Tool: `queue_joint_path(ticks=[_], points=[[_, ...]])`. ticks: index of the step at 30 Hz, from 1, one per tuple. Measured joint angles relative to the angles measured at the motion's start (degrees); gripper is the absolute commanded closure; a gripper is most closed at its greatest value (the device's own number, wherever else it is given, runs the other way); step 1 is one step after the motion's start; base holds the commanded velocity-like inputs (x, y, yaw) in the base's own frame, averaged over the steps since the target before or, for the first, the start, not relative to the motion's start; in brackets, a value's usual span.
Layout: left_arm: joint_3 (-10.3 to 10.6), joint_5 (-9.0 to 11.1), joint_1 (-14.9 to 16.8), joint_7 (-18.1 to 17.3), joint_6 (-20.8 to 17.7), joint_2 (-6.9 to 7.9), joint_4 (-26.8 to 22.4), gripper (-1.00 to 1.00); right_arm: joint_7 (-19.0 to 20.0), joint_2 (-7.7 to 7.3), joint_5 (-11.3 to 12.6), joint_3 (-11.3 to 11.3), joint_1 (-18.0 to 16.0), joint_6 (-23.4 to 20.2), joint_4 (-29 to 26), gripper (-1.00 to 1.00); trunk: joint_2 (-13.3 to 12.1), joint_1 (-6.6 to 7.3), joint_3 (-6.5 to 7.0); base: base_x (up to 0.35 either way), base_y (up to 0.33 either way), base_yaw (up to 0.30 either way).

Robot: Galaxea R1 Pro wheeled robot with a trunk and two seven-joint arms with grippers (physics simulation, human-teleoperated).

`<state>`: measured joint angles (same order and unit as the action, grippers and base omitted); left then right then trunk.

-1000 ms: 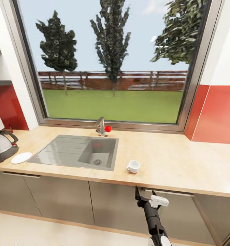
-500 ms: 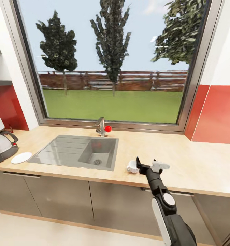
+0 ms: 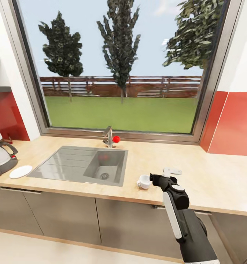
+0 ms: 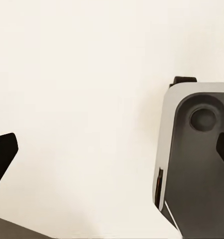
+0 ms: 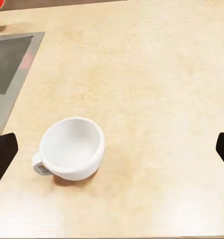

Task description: Set up a coffee station on the kitchen countertop: keep the coffee maker on the countertop, move the bottle of coffee from the kitchen shelf to the counter next to the coffee maker, place a paper coffee filter on top of the coffee maker, put the saucer next to the coffee maker with the coffee cup on the saucer, and place the electric kettle next to the coffee maker.

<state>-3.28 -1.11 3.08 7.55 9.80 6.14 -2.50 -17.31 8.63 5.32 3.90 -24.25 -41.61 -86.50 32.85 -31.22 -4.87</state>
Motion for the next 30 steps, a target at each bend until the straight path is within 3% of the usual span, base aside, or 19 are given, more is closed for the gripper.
queue_joint_path(ticks=[16, 30], points=[[0.07, -0.07, -0.06, -0.04, 0.0, -0.06, 0.9, -1.0, -0.2, -0.08, -0.09, -0.41, -0.12, -0.32, 0.13, -1.0, 0.0, -0.01, 0.0, 0.14, 0.033, 0.0], [0.07, -0.08, -0.57, 0.0, -0.04, 0.11, 1.04, -1.0, -0.25, -0.39, -0.3, -0.62, -0.12, -0.4, 1.88, -1.0, -0.01, -0.03, 0.0, 0.014, 0.004, 0.0]])
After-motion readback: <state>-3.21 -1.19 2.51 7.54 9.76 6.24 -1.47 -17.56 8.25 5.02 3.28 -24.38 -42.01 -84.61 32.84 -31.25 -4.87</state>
